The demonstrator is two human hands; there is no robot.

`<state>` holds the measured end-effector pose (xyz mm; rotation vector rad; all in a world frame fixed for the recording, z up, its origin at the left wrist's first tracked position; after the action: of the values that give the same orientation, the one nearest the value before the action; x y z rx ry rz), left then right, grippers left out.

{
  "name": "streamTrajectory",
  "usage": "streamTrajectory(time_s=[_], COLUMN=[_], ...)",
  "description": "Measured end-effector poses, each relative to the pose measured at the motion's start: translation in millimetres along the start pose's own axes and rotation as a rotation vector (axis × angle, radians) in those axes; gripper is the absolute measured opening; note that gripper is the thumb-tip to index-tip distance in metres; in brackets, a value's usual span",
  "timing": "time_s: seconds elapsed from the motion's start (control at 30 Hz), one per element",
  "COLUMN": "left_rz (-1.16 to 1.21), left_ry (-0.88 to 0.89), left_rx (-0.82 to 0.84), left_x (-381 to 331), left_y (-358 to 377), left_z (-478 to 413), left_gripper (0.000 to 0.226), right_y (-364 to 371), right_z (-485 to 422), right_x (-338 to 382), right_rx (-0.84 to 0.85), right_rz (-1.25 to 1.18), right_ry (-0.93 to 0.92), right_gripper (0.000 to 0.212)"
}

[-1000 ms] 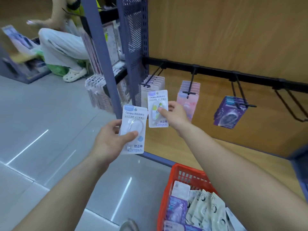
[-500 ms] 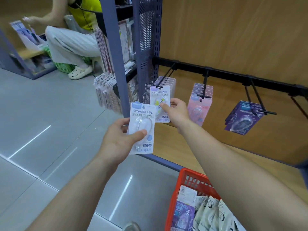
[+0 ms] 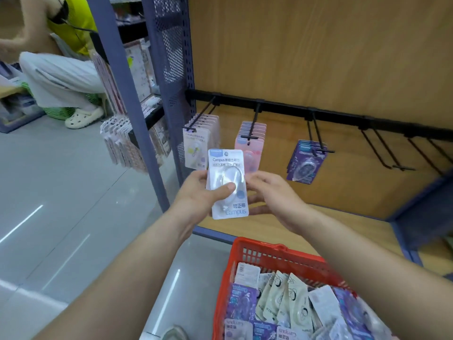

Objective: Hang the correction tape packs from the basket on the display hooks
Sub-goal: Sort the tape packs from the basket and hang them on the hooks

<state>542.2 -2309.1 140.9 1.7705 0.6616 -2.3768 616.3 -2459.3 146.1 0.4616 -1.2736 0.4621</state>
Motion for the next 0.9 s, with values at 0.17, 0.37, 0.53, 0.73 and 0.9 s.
streamTrajectory(time_s=[0.17, 0.37, 0.53, 0.73, 0.9], left_rz=[-0.019, -0.078, -0.054, -0.047, -0.061], left_ry=[0.059, 0.07, 0.019, -0.001, 0.004], left_rx=[0.163, 0.129, 0.123, 0.115, 0.136], left_x=[-31, -45, -51, -54, -53], left_y=[96, 166, 200, 227, 243], left_z=[15, 10, 0, -9, -14], left_gripper=[0.05, 0.032, 0.024, 0.019, 0.02], right_y=[-86, -204, -288, -303, -319], right_z=[61, 97, 93, 73, 72], right_x=[1, -15, -21, -38, -43], right_rx=[-0.15, -0.341, -0.488, -0.425, -0.456], right_rz=[-0.012, -0.072, 0.004, 0.106, 0.008], right_ry=[-0.035, -0.001, -0.07, -0.046, -0.075], right_gripper=[0.014, 0.013, 0.007, 0.011, 0.005])
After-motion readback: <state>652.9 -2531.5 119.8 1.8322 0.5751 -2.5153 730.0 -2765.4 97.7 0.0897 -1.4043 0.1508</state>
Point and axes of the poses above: each hand's wrist, its own z-axis away from the middle knuckle, its own y-axis out of the palm, x = y × z, the point moved 7 cm from there along -z, towards the middle knuckle, and after that the axes turned 12 degrees about -z, right-handed, at the moved point
